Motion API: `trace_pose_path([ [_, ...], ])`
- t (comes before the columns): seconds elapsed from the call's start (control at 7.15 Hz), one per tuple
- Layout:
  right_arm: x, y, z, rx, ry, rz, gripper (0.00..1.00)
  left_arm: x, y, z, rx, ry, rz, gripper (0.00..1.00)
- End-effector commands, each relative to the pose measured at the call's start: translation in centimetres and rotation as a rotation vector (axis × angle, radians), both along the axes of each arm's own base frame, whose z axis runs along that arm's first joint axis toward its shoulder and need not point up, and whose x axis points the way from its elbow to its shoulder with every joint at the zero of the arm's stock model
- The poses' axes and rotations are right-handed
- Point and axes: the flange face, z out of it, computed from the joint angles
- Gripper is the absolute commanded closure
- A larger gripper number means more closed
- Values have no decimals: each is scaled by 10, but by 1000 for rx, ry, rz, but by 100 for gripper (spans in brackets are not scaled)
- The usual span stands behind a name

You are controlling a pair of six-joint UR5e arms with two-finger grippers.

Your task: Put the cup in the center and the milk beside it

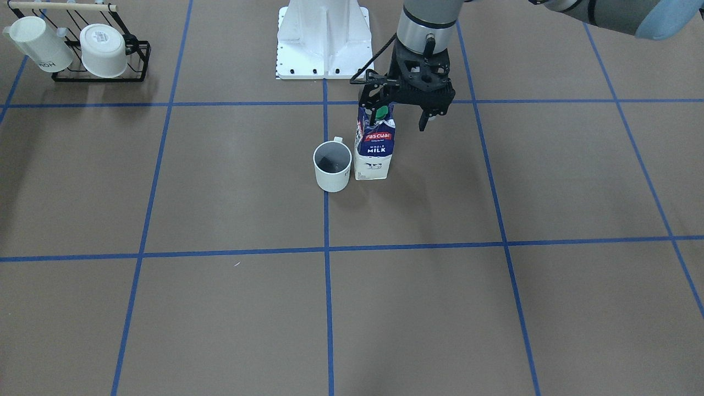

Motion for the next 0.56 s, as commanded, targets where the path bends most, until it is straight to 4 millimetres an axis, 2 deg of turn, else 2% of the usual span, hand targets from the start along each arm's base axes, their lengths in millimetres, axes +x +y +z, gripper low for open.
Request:
trace_pose_path([
  [0.0,0,3,2,-4,0,0,0,-72,-43,60,93,-91,83,2],
  [0.42,0,6,5,-8,0,-4,0,-230,-97,195,151,-211,228,2],
])
